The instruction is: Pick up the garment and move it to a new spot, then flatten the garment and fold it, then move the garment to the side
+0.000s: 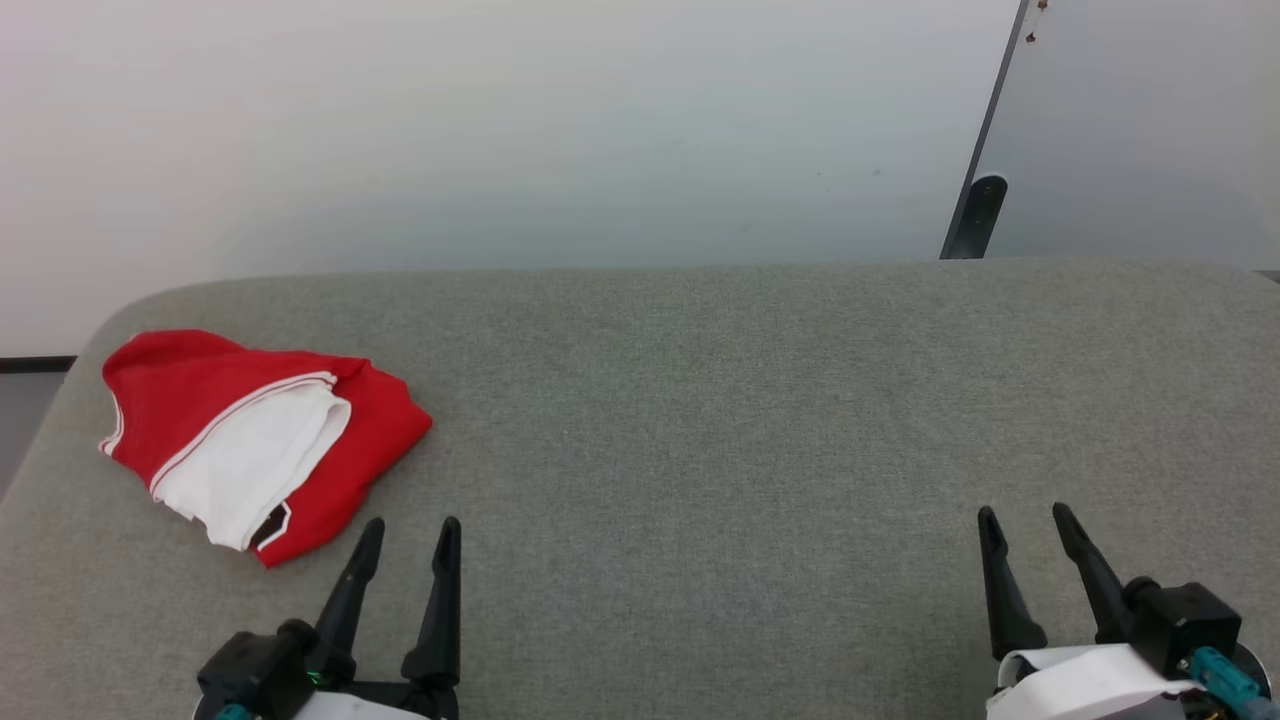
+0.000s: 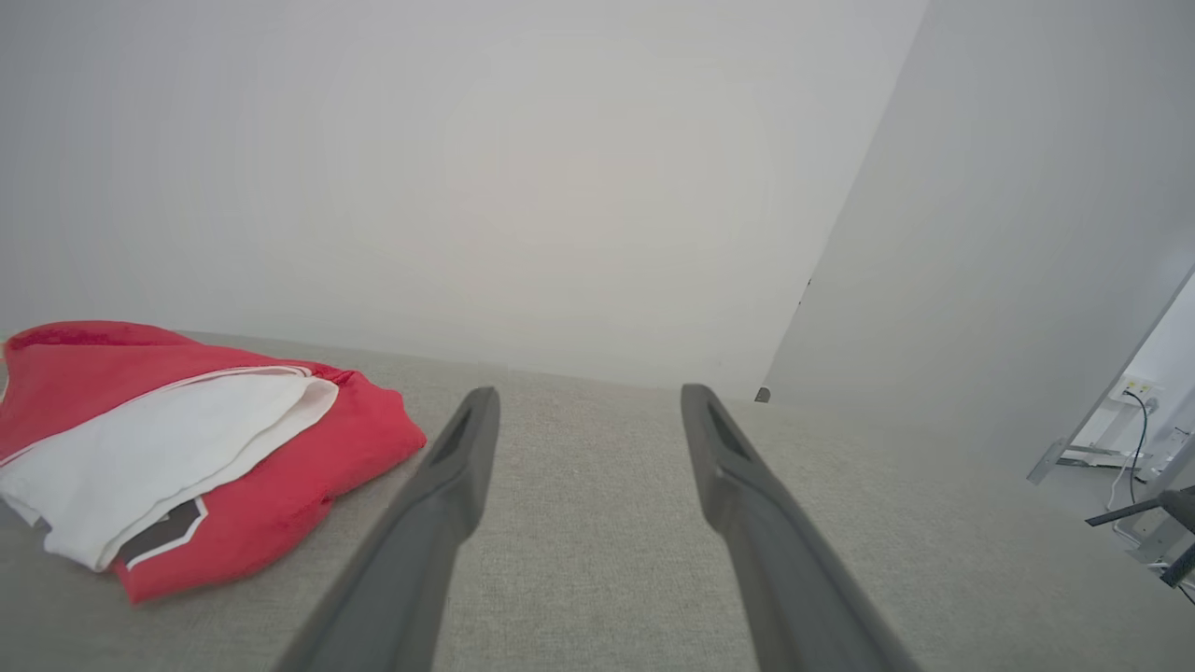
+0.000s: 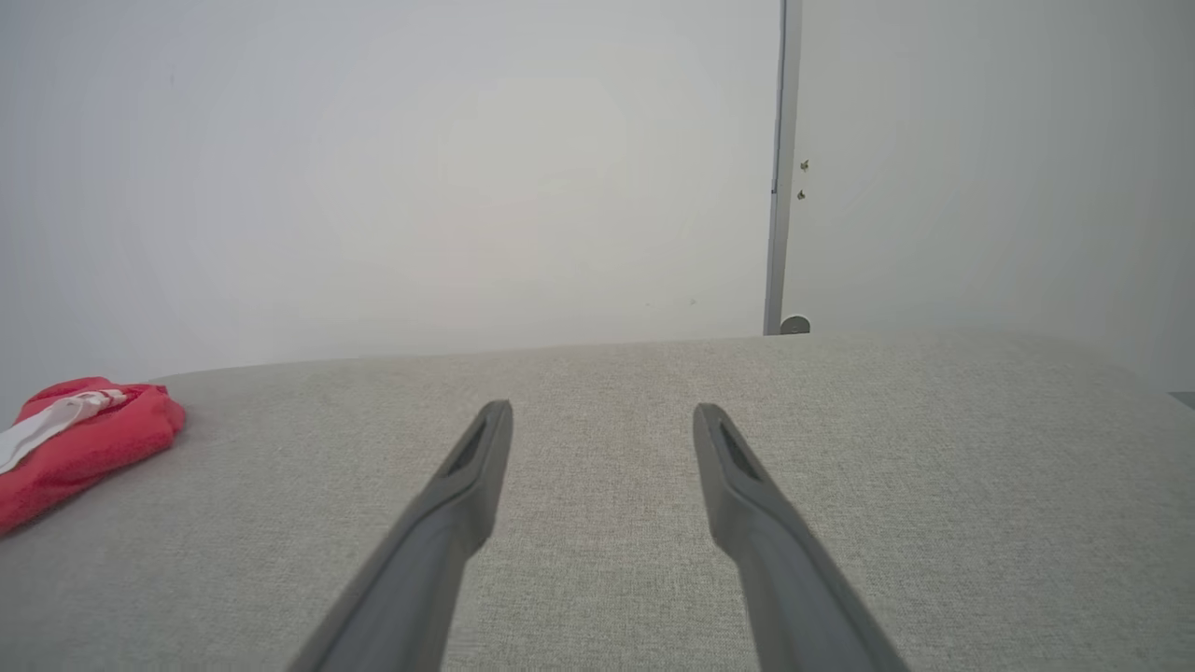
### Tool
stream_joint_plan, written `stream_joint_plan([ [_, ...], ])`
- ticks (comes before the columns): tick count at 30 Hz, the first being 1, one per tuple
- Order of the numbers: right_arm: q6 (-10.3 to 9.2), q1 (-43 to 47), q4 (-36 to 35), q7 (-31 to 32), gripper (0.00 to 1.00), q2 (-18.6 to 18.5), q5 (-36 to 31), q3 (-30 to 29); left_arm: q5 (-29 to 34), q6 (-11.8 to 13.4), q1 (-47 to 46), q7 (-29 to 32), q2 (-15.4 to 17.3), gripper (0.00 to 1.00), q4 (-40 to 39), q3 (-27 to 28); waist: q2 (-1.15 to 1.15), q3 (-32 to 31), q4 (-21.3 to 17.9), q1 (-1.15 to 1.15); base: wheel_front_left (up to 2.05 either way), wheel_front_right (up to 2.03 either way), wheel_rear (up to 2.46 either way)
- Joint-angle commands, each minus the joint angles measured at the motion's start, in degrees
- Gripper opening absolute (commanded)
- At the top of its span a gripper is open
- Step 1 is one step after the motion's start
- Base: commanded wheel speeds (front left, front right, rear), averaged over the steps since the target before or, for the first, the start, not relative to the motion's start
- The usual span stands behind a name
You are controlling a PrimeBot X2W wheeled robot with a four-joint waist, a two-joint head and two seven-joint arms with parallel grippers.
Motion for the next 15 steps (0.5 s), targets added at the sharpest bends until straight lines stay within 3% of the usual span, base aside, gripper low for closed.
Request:
stream_joint_plan([
  [1,0.05,0.60,-0.33,-0.57,1.00,-0.14,-1.67,0.42,1.53,-0.17,0.40,-0.51,0.09,1.00,-0.60,0.30,0.00,-0.04,0.02,0.00,0.00,0.00,0.00],
  [15,0.06,1.69,-0.49,-2.09,1.00,-0.13,-8.92,1.11,5.60,-0.17,1.36,-2.00,0.38,1.00,-0.39,0.16,0.00,-0.90,0.66,0.00,0.00,0.00,0.00],
])
